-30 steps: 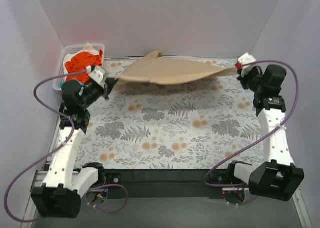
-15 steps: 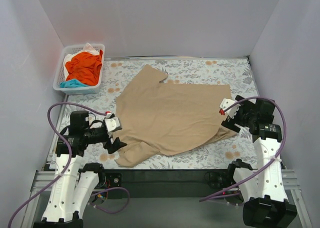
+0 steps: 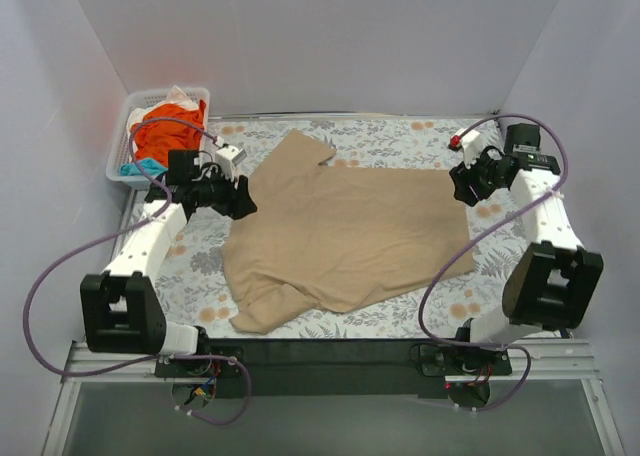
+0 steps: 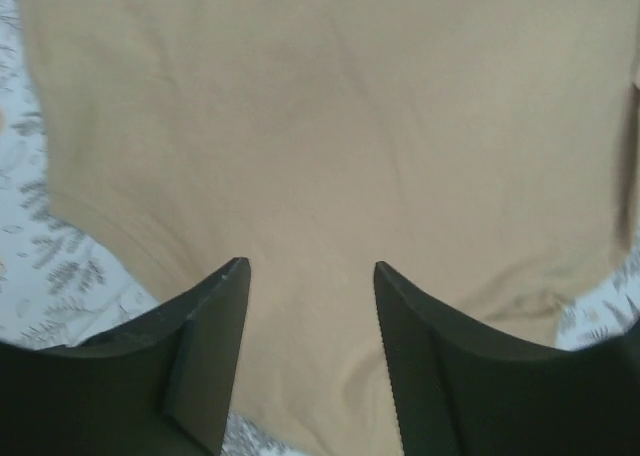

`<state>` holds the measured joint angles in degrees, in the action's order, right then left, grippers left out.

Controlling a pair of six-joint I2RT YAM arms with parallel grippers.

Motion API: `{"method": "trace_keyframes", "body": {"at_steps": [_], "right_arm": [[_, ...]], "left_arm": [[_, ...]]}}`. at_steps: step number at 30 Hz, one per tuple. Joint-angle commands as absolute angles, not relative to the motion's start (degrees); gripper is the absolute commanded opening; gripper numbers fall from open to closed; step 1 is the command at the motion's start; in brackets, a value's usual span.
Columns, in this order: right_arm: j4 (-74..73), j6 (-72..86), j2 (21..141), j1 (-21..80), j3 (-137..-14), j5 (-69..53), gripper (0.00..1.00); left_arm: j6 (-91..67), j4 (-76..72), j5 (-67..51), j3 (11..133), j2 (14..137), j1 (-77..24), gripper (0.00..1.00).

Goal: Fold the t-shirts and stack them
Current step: Flatten the tshirt out

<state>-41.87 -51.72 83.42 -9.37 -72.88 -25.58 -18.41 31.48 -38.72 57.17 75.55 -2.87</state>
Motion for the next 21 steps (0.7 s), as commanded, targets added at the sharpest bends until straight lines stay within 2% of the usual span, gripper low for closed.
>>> {"method": "trace_keyframes", "body": {"at_steps": [1, 3, 5, 10, 21], "right_arm": [[-42.2, -40.6, 91.8, -9.5, -80.2, -24.5, 0.49], [-41.9, -36.7, 97.3, -9.1, -82.8, -23.5, 0.43], [-41.4, -36.0, 101.1, -8.6, -84.3, -22.2, 0.42], [-40.2, -33.7, 110.0, -7.2, -87.8, -18.8, 0.42], [-37.4, -31.0, 124.2, -5.7, -98.8, -11.4, 0.38]], "left_arm": [[-28.7, 19.9, -30.5, 66.7, 85.7, -4.0, 0.43], [-30.7, 19.6, -27.3, 70.3, 90.5, -4.8, 0.40], [-32.2, 20.8, -25.8, 73.1, 95.7, -6.1, 0.35], [-32.8, 19.5, -20.6, 74.9, 103.3, -9.1, 0.36], [-37.8, 18.9, -11.8, 88.4, 120.7, -9.1, 0.34]]}}
